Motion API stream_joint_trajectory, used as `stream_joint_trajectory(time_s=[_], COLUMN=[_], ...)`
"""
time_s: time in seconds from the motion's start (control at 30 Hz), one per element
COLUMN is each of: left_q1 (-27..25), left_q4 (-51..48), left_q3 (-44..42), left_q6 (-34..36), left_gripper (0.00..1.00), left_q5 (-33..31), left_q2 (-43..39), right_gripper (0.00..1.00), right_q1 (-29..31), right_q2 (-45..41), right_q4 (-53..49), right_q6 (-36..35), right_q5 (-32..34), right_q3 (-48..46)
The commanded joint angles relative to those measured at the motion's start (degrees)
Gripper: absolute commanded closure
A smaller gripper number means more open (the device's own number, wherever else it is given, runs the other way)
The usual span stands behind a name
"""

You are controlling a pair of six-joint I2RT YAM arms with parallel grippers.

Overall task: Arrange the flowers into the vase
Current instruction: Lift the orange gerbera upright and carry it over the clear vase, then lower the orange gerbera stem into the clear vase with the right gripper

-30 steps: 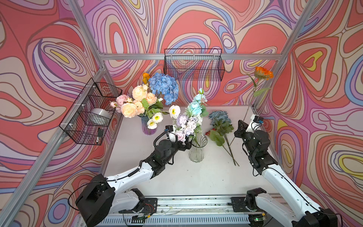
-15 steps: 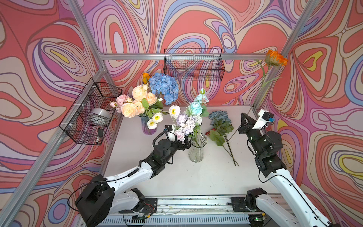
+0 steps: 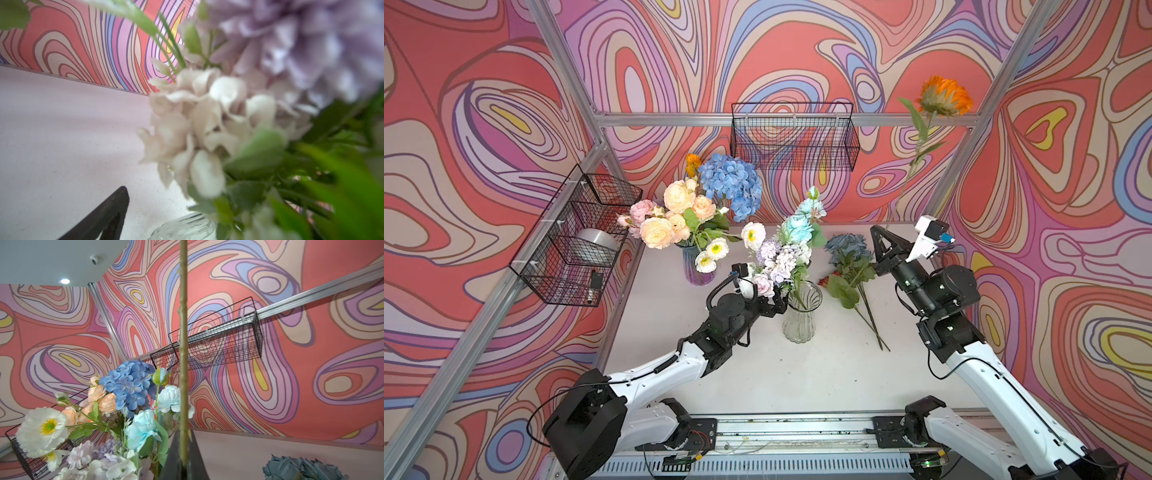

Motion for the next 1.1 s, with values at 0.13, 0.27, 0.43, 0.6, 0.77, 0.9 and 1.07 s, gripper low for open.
stream_joint_trajectory(time_s=[0.13,0.27,0.43,0.6,0.77,0.9,1.07], left_q1=[0.5,0.5,0.5,0.6,0.6,0.6,0.7], left_q4=[0.7,0.5,0.1,0.2,-0.2,-0.6,-0.9], left_q3=[0.0,0.0,0.3,0.3,0.7,0.8,1.0], left_q6=[-0.5,-0.4,-0.2,-0.3,-0.1,0.0,-0.2], left_gripper=[0.0,0.0,0.0,0.0,0.0,0.0,0.0], left_q5=[-0.4,-0.6,-0.3,-0.4,-0.3,-0.3,0.0], left_q2=[-1.8,-1.9,-1.9,-1.8,-1.8,-1.9,-1.7], right_gripper=[1.0,1.0,1.0,1.0,1.0,1.0,1.0], right_q1=[11.8,19.2,25.3,28.4,28.8,28.9,28.9], right_q2=[6.4,10.6,14.5,17.3,17.4,16.3,14.4], right_q4=[4.5,4.4,4.2,6.0,7.4,8.6,11.1], right_q6=[-8.0,-15.0,-21.7,-26.1,-28.7,-30.1,-29.5], right_q5=[0.3,2.2,3.8,5.9,8.5,13.2,18.0], right_q3=[5.2,8.7,12.2,13.2,11.3,7.7,1.7])
